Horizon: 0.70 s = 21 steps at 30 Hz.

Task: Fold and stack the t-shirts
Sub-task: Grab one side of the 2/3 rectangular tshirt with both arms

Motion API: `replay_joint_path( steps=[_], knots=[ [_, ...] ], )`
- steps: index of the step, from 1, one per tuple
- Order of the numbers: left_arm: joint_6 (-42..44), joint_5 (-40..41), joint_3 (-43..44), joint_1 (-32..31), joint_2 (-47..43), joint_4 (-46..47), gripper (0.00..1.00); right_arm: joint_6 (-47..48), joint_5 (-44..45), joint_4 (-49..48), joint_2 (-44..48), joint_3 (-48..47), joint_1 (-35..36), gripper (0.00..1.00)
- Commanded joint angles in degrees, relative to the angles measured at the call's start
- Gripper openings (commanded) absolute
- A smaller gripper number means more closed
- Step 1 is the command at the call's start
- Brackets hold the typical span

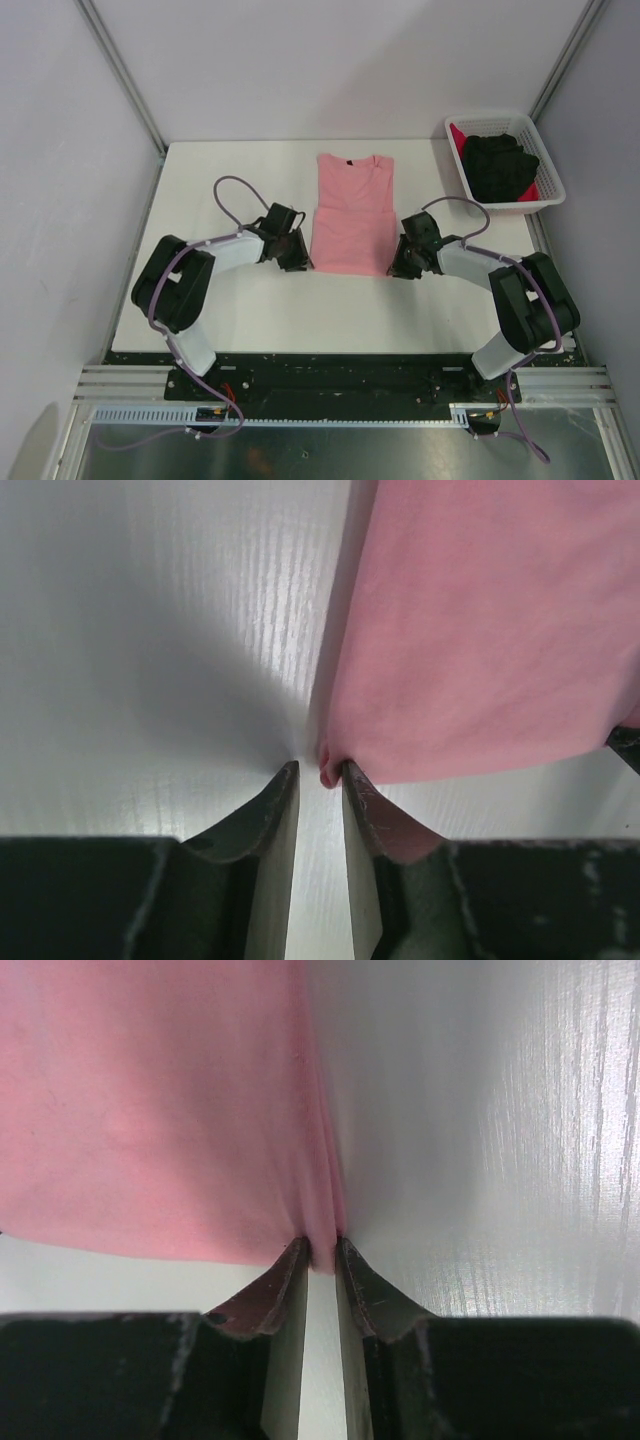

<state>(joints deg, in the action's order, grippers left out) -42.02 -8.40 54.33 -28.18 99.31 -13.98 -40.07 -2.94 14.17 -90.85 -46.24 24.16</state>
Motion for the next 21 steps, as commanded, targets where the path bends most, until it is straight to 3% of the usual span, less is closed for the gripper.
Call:
replay_joint_path(
  steps=[1, 14, 21],
  knots=[
    [0.62, -0.73, 1.45, 0.22, 1.93, 1.12, 0.29, -0.12, 0.67, 0.61, -1.33, 0.10, 0.31, 0.21],
    [0.48, -2.34, 0.88, 0.07, 1.79, 1.35, 0.29, -0.09, 0.14, 0.41, -1.35, 0.10, 0.35, 0.14],
    [-1.13, -3.11, 0.49, -0.38, 2.65, 1.73, 0.16, 0.07, -0.39, 0.56, -0.33, 0.10, 0.27, 0.07]
  ],
)
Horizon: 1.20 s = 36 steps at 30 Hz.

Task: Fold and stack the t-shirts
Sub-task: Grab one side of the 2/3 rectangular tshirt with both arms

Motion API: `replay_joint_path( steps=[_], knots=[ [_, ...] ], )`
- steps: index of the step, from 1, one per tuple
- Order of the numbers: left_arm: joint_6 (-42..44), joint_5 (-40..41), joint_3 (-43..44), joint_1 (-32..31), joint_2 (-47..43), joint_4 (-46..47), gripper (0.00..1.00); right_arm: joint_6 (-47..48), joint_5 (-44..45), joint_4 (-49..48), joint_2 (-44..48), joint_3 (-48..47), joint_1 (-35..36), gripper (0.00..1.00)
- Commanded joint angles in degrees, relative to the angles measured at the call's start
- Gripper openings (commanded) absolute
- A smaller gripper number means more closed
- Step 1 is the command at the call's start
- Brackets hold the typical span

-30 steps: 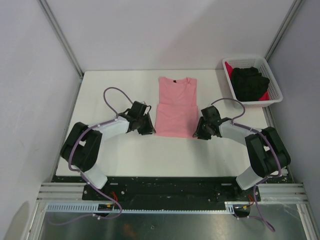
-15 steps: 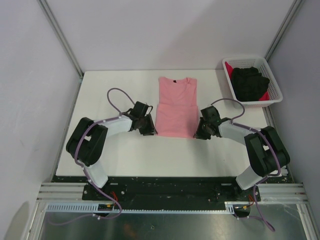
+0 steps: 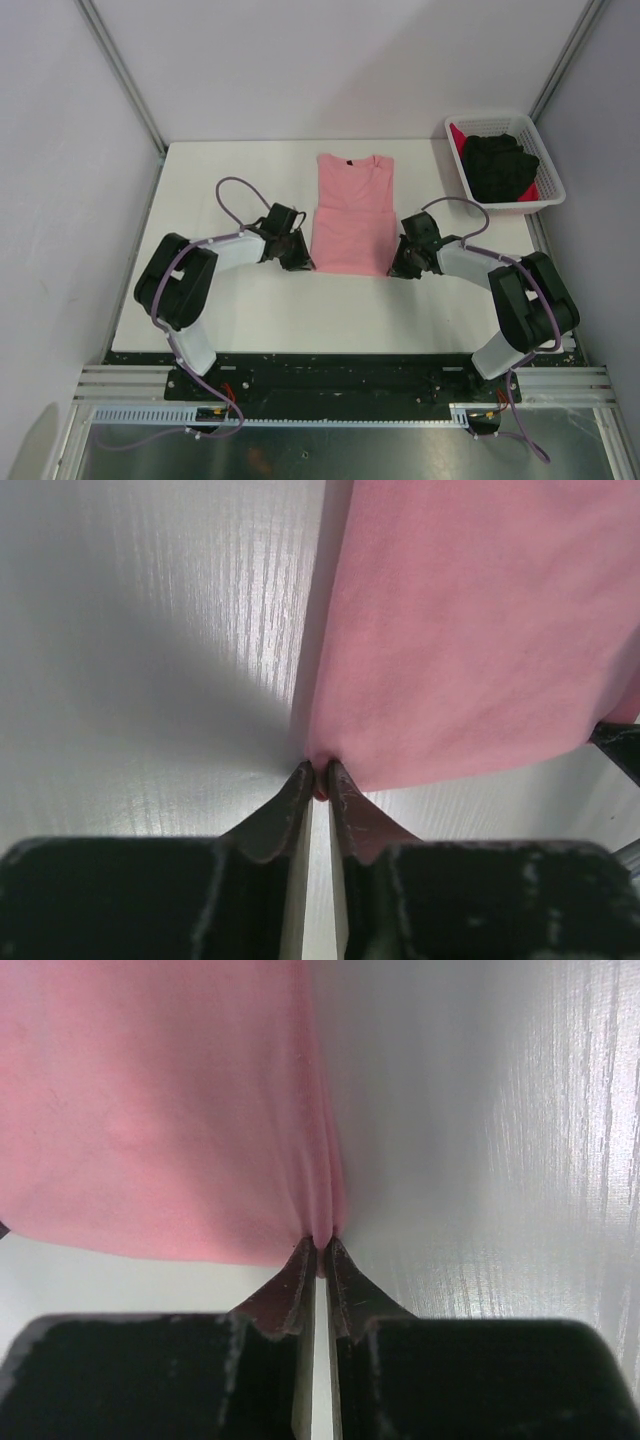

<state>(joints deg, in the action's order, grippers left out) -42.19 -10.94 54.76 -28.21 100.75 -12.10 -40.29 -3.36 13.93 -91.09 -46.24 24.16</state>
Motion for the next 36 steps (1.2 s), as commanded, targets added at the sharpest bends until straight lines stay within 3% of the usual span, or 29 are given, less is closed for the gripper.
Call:
replay_joint_path(
  steps=[1, 4, 11, 20, 26, 30, 36],
  knots=[
    [-1.18, -0.75, -0.07, -0.40, 1.03, -0.13, 0.12, 0.30, -0.02, 0.99, 0.15, 0.10, 0.27, 0.06],
    [-2.26, -0.73, -0.99, -0.67, -1.06, -0.12, 0.02, 0.60, 0.08, 1.77, 1.25, 0.10, 0.31, 0.01],
    [-4.15, 0.02, -8.02, -3.24, -11.23, -0.21, 0.00, 1.20, 1.28, 6.44, 7.39, 1.43, 2.46, 0.00],
    [-9.96, 2.34, -24.70, -11.14, -32.25, -0.71, 0.00, -5.73, 4.06, 15.80, 27.37, 11.47, 13.20, 0.00],
    [-14.65, 4.58, -31.03, -16.54, -46.53, -3.76, 0.00, -11.76, 7.65, 23.41, 40.77, 13.54, 19.53, 0.00],
    [-14.91, 6.22, -31.07, -17.01, -50.36, -5.04, 0.00, -11.86, 8.44, 23.78, 42.97, 12.22, 19.80, 0.00],
    [-12.42, 9.12, -23.43, -15.79, -49.18, -6.64, 0.00, -8.49, 12.30, 24.92, 37.74, 5.18, 18.93, 0.00]
  ],
)
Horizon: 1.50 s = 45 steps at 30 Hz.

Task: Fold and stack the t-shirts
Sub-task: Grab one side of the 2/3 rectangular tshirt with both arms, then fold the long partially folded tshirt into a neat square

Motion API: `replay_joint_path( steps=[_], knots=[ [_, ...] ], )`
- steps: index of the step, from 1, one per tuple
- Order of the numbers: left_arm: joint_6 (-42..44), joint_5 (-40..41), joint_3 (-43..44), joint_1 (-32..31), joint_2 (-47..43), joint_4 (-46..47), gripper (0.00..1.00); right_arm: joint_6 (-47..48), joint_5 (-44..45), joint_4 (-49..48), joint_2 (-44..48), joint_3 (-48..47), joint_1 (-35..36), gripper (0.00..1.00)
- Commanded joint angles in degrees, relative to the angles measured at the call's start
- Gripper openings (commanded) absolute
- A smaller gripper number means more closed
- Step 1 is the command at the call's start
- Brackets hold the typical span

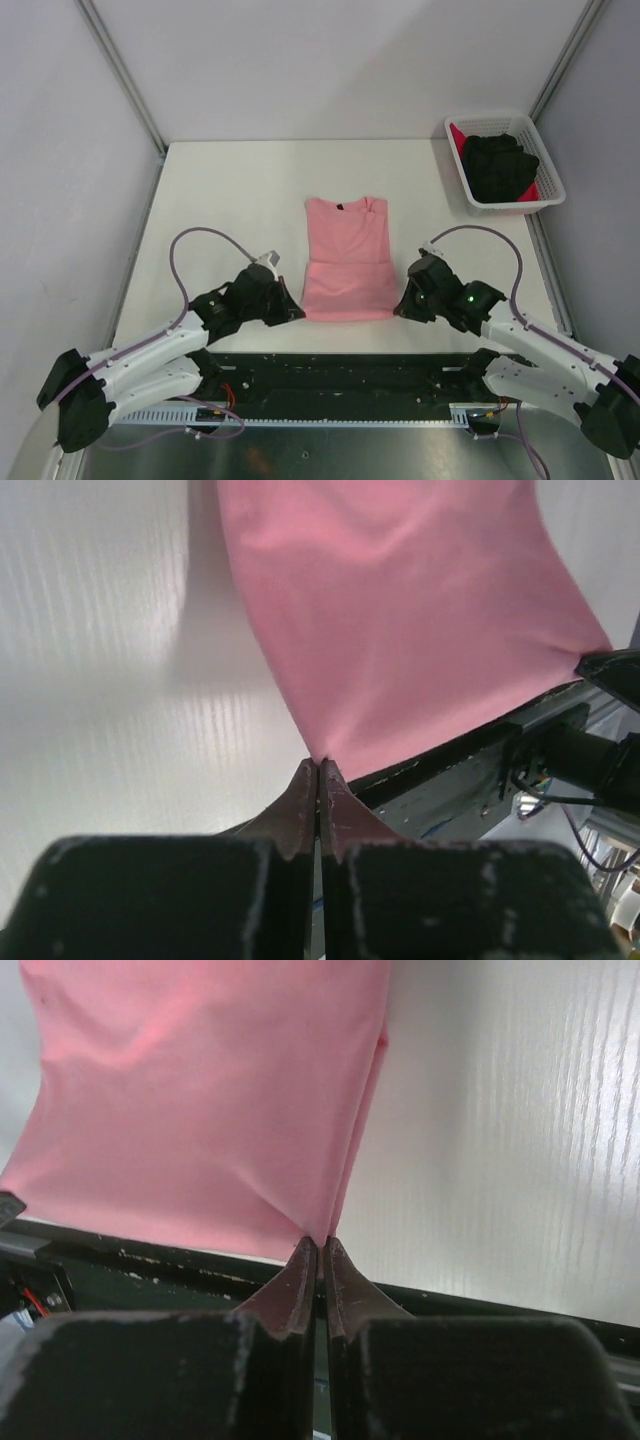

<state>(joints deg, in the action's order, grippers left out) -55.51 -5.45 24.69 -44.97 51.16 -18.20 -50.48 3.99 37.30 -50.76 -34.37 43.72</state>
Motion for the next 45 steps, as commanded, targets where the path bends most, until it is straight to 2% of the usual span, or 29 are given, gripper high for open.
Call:
replay_joint_path(
  steps=[1, 8, 14, 19, 22, 26, 28, 31, 33, 35, 38, 39, 42, 45],
  knots=[
    [1.43, 3.44, 8.47, 1.97, 1.26, -0.58, 0.00, 3.10, 5.23, 1.77, -3.77, -9.10, -1.65, 0.00],
    [7.47, 0.58, 25.26, 11.56, 15.59, -0.56, 0.00, 12.67, 1.77, -4.09, -16.97, -24.02, -13.27, 0.00],
    [11.83, -0.23, 44.78, 19.15, 36.54, -0.03, 0.00, 17.21, -3.78, -18.24, -35.64, -34.44, -23.42, 0.00],
    [13.71, -1.28, 59.91, 23.90, 55.26, 0.75, 0.00, 18.08, -9.17, -27.06, -53.65, -45.33, -28.02, 0.00],
    [14.58, -1.96, 68.37, 26.12, 66.22, 0.95, 0.00, 18.39, -11.39, -27.33, -64.26, -55.47, -29.43, 0.00],
    [14.49, -2.57, 75.06, 28.28, 74.88, 1.17, 0.00, 19.33, -13.10, -23.29, -75.09, -68.60, -29.98, 0.02],
    [14.78, -2.73, 76.50, 28.78, 76.81, 1.50, 0.00, 19.90, -12.99, -21.43, -77.78, -72.91, -30.00, 0.11],
    [15.62, -3.26, 78.20, 29.30, 78.10, 1.87, 0.00, 20.70, -11.96, -19.37, -79.11, -76.49, -30.24, 0.36],
    [16.20, -3.45, 79.17, 29.94, 78.30, 1.96, 0.08, 20.82, -11.30, -17.90, -78.43, -77.46, -30.60, 0.49],
    [16.61, -3.80, 79.70, 30.95, 77.65, 1.94, 0.22, 21.22, -10.43, -16.47, -76.81, -77.74, -30.71, 0.55],
    [17.29, -4.88, 78.81, 32.51, 75.07, 1.94, 0.52, 22.17, -9.11, -13.87, -73.63, -77.05, -30.51, 0.58],
    [17.72, -5.16, 78.08, 32.72, 73.70, 1.94, 0.58, 22.35, -8.97, -13.37, -72.47, -76.36, -30.22, 0.57],
    [18.38, -5.12, 74.53, 31.98, 68.86, 1.95, 0.61, 23.09, -8.65, -13.37, -69.51, -72.76, -28.73, 0.51],
    [17.83, -4.71, 69.00, 29.66, 63.58, 1.94, 0.51, 23.25, -8.32, -14.16, -67.80, -68.04, -26.96, 0.40]
  ],
)
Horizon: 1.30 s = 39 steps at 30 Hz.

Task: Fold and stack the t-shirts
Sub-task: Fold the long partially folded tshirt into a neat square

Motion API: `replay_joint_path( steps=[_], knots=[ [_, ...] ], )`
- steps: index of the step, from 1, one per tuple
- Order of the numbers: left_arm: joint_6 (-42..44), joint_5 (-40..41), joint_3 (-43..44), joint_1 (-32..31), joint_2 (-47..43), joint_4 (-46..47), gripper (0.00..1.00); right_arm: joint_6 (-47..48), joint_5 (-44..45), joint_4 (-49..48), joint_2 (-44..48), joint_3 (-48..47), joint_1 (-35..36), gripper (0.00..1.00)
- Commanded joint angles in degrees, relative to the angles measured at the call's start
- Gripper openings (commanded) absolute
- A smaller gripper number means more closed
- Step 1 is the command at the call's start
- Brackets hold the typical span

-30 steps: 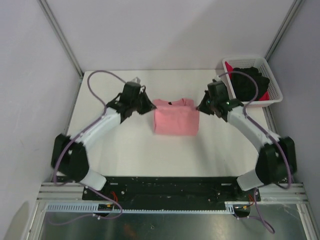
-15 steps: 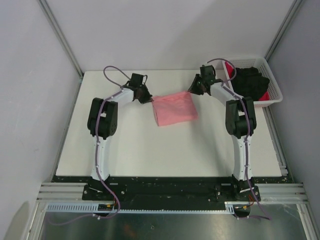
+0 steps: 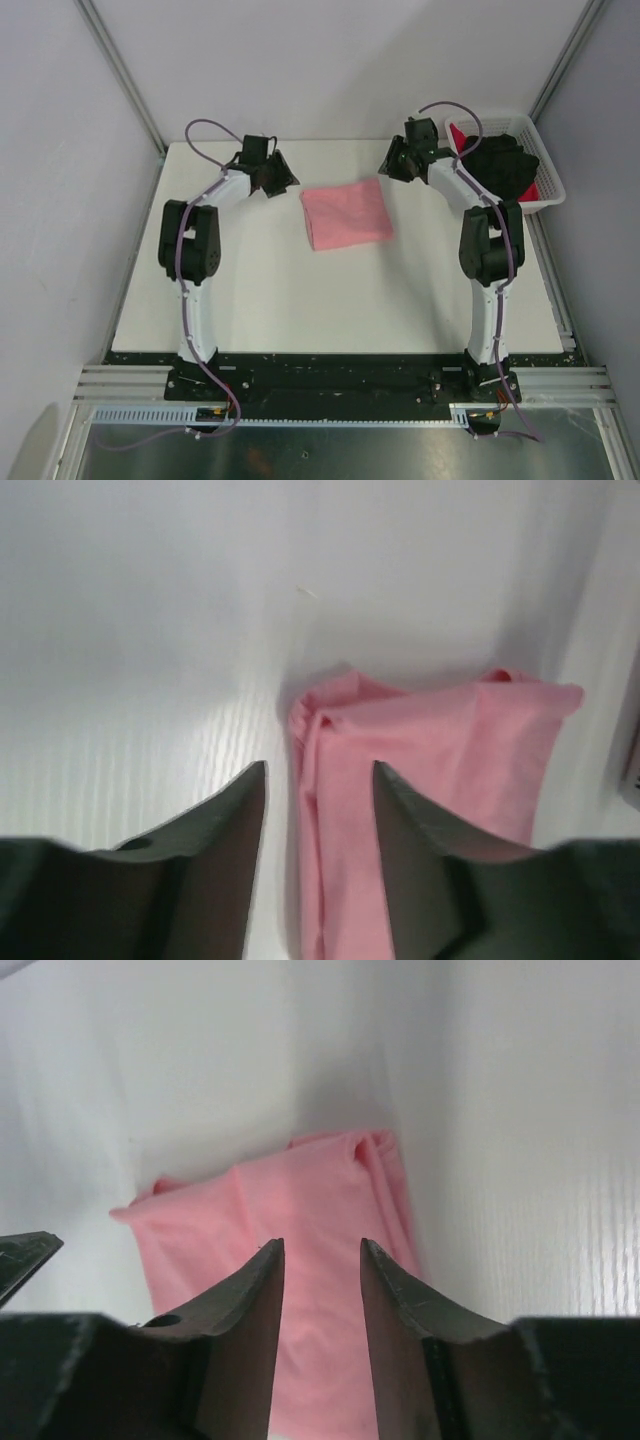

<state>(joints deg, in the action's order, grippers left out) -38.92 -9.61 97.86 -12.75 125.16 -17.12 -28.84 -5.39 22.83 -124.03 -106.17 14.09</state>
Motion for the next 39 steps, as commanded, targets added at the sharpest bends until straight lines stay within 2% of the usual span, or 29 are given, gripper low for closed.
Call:
replay_joint_path(
  steps=[1, 6, 14, 25, 35, 39],
  knots=[
    [0.87, -0.62, -5.98, -3.52, -11.63, 0.91, 0.46, 1.34, 1.03, -0.10, 5.82, 5.35, 3.04, 0.38],
    [-0.78, -2.53, -10.97, -8.37, -12.66, 1.64, 0.19, -0.28, -0.38, -3.03, 6.97, 12.81, 4.44, 0.32],
    [-4.43, -1.71, -18.93, -12.52, -10.89, 2.21, 0.01, -2.50, -0.02, -3.69, 8.40, 22.05, 5.33, 0.29],
    [-5.14, 0.10, -29.27, -13.57, -16.07, 2.18, 0.00, -5.31, 0.78, -3.10, 11.92, 31.28, 6.64, 0.25],
    [-4.31, -0.52, -41.55, -15.21, -26.36, 2.25, 0.00, -5.42, 1.47, -3.41, 20.42, 41.77, 9.25, 0.25],
    [-3.73, -0.49, -44.29, -15.54, -32.33, 2.10, 0.02, -4.90, 2.91, -2.17, 24.36, 43.19, 10.28, 0.25]
  ],
)
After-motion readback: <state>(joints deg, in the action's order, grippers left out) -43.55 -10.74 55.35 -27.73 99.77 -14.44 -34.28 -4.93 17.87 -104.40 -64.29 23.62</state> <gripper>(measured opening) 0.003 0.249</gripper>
